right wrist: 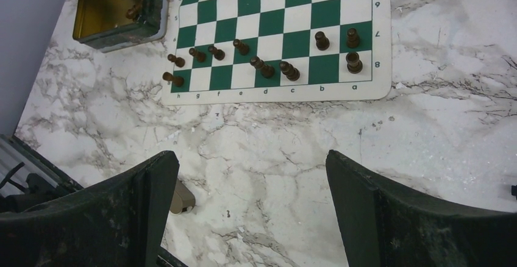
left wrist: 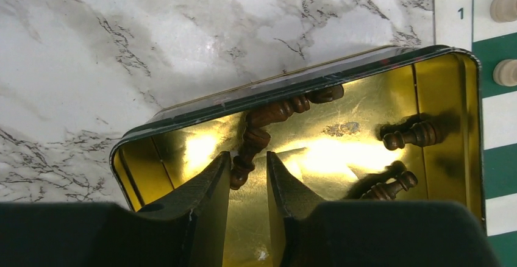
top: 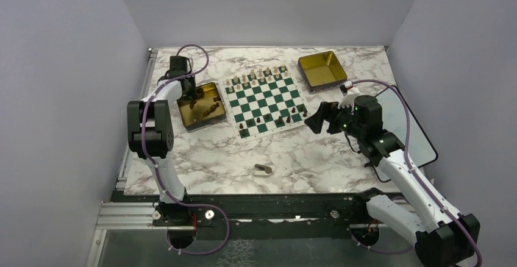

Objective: Set up the chess pieces on the board
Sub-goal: Pick up the chess piece from the storage box.

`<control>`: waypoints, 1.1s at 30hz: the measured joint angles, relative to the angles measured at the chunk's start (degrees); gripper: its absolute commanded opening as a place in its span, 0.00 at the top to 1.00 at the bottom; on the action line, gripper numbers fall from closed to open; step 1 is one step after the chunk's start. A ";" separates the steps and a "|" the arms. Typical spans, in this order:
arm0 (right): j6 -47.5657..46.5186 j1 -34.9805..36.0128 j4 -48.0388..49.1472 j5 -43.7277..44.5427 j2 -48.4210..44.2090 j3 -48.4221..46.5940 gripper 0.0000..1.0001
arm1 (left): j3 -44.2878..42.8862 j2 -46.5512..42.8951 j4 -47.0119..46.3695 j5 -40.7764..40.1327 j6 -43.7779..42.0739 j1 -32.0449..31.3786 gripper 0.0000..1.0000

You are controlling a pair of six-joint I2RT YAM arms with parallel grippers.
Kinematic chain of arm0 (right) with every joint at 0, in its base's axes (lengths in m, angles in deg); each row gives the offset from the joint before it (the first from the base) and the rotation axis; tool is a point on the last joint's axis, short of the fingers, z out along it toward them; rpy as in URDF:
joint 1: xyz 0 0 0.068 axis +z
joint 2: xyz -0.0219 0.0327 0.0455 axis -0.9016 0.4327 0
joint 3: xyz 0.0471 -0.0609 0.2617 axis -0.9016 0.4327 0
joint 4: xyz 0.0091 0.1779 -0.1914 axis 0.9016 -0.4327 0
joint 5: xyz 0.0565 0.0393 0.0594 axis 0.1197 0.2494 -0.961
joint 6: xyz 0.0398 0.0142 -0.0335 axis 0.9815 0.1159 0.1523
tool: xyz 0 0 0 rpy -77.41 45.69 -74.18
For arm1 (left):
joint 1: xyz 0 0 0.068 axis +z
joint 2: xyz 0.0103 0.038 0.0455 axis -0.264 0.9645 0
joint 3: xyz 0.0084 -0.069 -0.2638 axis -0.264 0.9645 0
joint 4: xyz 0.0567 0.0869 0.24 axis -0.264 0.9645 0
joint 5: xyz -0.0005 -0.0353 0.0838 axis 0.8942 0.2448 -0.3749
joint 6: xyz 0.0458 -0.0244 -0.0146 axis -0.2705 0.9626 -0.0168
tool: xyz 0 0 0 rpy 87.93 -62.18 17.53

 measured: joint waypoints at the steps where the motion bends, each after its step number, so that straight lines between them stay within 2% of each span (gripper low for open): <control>1: -0.09 0.00 0.00 0.00 0.00 0.00 0.04 | -0.02 0.42 -0.26 0.00 0.00 0.00 0.72; 14: -0.74 0.00 0.00 0.04 0.00 0.00 0.04 | -0.02 2.43 -0.92 0.00 -0.22 0.00 0.75; 27: -1.14 0.02 -0.02 0.11 -0.28 0.00 0.05 | 0.00 3.54 -1.33 -0.07 -0.44 0.00 0.71; 33: -1.55 0.00 -0.02 0.13 -0.55 0.00 0.06 | 0.00 3.54 -1.29 -0.07 -0.42 -0.02 0.75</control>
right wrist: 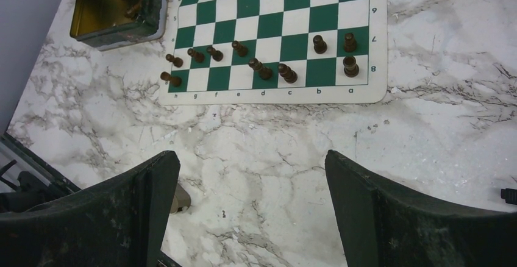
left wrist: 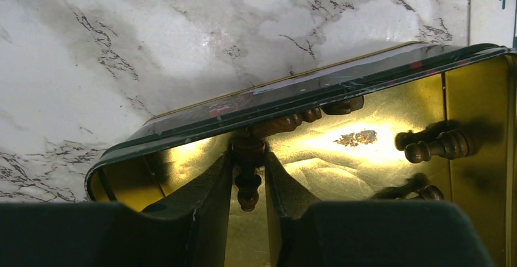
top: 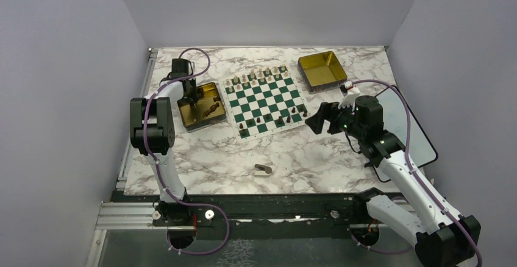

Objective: Set up the chess pieces on the board
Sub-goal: Pick up the chess piece from the storage box.

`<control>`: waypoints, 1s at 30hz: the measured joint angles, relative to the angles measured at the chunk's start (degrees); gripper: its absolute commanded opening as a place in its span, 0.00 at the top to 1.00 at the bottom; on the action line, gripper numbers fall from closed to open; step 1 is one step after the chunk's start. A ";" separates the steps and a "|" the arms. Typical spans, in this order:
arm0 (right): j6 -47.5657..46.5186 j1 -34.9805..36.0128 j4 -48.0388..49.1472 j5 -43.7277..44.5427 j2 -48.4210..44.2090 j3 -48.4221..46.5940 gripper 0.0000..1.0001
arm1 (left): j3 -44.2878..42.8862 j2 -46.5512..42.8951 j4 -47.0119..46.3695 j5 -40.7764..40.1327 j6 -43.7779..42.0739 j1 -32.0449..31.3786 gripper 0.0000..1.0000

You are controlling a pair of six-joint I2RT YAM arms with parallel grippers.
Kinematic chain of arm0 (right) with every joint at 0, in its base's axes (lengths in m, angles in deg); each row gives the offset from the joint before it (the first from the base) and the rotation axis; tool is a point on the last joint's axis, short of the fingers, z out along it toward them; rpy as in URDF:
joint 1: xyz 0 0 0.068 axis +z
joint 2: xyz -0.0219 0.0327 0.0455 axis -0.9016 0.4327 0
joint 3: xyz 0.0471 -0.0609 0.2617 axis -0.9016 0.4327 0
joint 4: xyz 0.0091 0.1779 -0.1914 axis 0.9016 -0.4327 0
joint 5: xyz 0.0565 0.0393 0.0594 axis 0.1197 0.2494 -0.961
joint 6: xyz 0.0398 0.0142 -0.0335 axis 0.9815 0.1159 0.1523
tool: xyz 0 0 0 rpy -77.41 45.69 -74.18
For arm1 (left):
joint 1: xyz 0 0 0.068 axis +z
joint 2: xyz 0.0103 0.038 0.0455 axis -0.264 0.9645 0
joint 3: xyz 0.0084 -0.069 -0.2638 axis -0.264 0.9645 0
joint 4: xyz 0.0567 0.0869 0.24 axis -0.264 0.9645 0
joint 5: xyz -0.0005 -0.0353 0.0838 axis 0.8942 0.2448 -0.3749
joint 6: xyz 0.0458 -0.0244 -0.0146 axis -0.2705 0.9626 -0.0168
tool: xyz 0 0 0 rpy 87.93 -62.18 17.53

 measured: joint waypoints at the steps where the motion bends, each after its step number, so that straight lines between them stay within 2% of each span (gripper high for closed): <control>1: 0.00 0.00 -0.02 -0.02 -0.07 0.00 0.06 | 0.00 0.00 0.02 0.00 0.00 0.00 0.77; 5: 0.04 0.02 -0.02 -0.02 -0.72 0.00 0.07 | -0.11 0.07 0.46 -0.07 0.02 -0.31 0.84; 16: 0.48 0.00 -0.20 -0.13 -1.42 -0.68 0.08 | -0.31 -1.36 4.31 0.26 0.96 -0.70 0.87; 24: 1.31 0.02 -0.20 -0.13 -2.54 -0.66 0.11 | -0.31 -8.39 7.63 4.09 3.72 -0.92 0.89; 30: -0.68 0.00 0.70 -0.13 -2.54 -0.35 0.16 | -0.31 -13.79 9.33 9.73 5.55 -1.18 0.89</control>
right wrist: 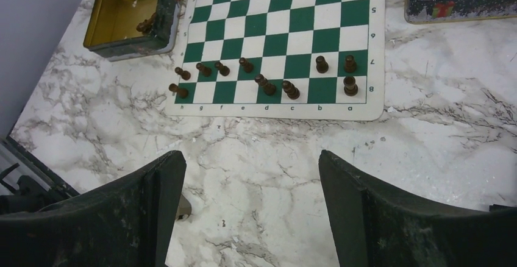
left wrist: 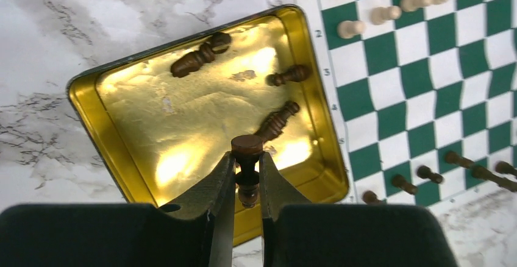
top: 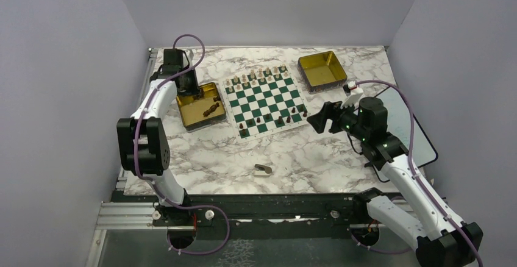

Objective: Set up the chess pieces on the board
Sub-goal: Pick up the chess piece from the storage box, then place the chess piece on the chessboard.

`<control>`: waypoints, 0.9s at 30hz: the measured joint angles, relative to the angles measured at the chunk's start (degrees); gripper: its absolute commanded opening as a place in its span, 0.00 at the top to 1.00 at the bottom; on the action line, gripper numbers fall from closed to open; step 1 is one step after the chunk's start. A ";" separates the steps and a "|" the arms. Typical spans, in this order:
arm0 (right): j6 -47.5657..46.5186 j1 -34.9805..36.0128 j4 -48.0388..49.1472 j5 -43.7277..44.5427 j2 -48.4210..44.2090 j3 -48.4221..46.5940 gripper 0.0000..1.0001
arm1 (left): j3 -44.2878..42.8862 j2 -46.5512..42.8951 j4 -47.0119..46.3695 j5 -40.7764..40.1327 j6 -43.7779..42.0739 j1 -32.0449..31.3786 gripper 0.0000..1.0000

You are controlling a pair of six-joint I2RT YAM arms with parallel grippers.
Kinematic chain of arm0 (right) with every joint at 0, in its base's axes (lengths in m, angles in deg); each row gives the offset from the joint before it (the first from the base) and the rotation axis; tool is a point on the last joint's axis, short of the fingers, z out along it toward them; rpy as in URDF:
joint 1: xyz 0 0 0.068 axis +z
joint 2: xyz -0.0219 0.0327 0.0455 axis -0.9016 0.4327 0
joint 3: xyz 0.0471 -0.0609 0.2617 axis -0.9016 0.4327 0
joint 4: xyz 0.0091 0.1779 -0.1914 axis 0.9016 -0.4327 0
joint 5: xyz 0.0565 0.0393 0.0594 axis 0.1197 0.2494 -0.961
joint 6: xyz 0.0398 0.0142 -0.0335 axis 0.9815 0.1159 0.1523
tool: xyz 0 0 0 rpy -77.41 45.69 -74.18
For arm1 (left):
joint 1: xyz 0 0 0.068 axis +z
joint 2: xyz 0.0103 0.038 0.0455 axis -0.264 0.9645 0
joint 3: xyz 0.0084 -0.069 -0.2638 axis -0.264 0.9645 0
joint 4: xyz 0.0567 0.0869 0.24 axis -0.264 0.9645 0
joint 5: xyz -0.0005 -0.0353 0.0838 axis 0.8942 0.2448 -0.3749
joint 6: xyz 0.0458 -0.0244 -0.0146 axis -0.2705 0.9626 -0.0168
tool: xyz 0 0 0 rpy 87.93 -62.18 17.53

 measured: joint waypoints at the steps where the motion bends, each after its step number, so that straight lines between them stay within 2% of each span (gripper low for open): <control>1: -0.42 0.00 0.68 -0.07 -0.04 0.39 0.17 | 0.00 -0.74 0.17 0.98 0.33 -0.13 0.89; 11: -3.69 0.00 13.35 -6.56 0.52 6.16 0.22 | 0.04 -5.97 2.01 14.36 2.64 -5.51 0.89; 19: -9.73 0.02 24.33 -17.40 6.67 6.34 0.24 | -0.02 -5.55 4.24 23.98 2.69 -16.50 0.90; 27: -23.74 0.42 28.96 -25.57 9.31 6.73 0.25 | -0.20 -3.80 4.76 34.49 3.10 -27.04 0.90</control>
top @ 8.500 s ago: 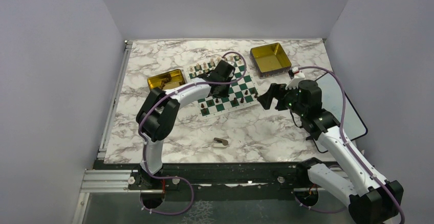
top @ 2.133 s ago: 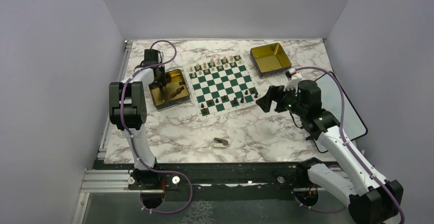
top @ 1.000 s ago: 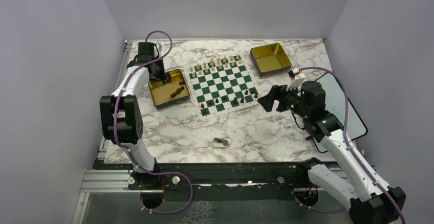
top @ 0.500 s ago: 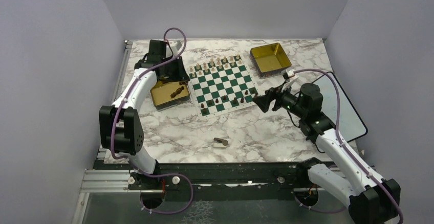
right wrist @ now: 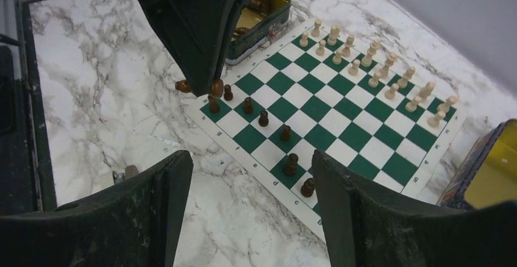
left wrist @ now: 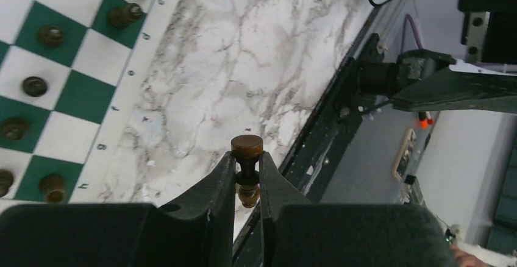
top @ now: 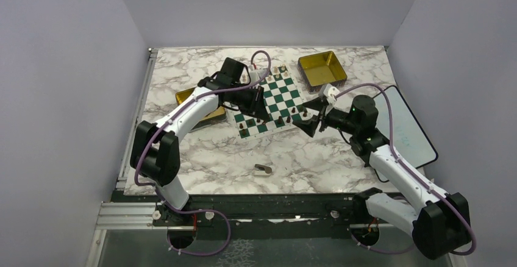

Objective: Set up the chess pieces on the board
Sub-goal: Place the chess piece on the chessboard.

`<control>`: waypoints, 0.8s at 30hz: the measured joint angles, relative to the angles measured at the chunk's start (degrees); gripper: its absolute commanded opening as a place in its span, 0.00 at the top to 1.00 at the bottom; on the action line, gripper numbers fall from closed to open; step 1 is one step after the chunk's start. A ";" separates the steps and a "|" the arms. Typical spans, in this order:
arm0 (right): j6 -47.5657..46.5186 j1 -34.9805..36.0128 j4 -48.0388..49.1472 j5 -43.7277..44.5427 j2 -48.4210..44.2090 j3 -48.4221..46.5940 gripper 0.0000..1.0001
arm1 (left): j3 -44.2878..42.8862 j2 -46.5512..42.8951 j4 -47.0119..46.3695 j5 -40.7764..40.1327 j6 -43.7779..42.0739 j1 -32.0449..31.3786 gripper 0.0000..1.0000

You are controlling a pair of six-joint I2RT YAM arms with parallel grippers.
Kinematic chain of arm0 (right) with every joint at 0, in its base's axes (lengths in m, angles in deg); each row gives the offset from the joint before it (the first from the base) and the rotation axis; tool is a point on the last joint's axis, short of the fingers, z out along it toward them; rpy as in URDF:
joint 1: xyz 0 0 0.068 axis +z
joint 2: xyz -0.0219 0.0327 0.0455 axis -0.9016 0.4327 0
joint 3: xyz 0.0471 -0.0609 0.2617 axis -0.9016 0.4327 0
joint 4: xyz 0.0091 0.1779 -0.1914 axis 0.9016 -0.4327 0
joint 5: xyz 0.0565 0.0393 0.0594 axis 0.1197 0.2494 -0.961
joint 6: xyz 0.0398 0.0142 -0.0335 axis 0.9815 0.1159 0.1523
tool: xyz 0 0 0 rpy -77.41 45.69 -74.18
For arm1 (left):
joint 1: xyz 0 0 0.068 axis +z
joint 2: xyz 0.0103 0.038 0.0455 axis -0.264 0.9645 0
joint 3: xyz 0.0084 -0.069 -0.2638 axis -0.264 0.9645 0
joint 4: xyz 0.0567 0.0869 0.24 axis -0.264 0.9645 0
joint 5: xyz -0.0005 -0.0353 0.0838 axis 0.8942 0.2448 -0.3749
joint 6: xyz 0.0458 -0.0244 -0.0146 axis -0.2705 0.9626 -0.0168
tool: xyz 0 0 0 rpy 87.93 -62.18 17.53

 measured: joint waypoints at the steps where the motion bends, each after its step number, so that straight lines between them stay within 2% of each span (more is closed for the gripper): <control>1: -1.99 0.11 0.90 -0.96 0.31 0.17 0.26 | -0.02 0.02 0.04 0.85 0.04 -0.48 0.90; 10: -19.30 4.66 2.29 -7.39 4.92 0.81 0.31 | -0.02 0.24 0.28 7.08 0.81 -3.61 0.89; 16: -24.98 6.64 4.79 -10.10 6.58 0.92 0.42 | -0.02 0.24 0.26 9.14 0.98 -5.20 0.89; 24: -31.23 9.90 4.02 -12.09 9.40 0.79 0.42 | 0.00 0.24 0.22 10.67 1.57 -7.17 0.89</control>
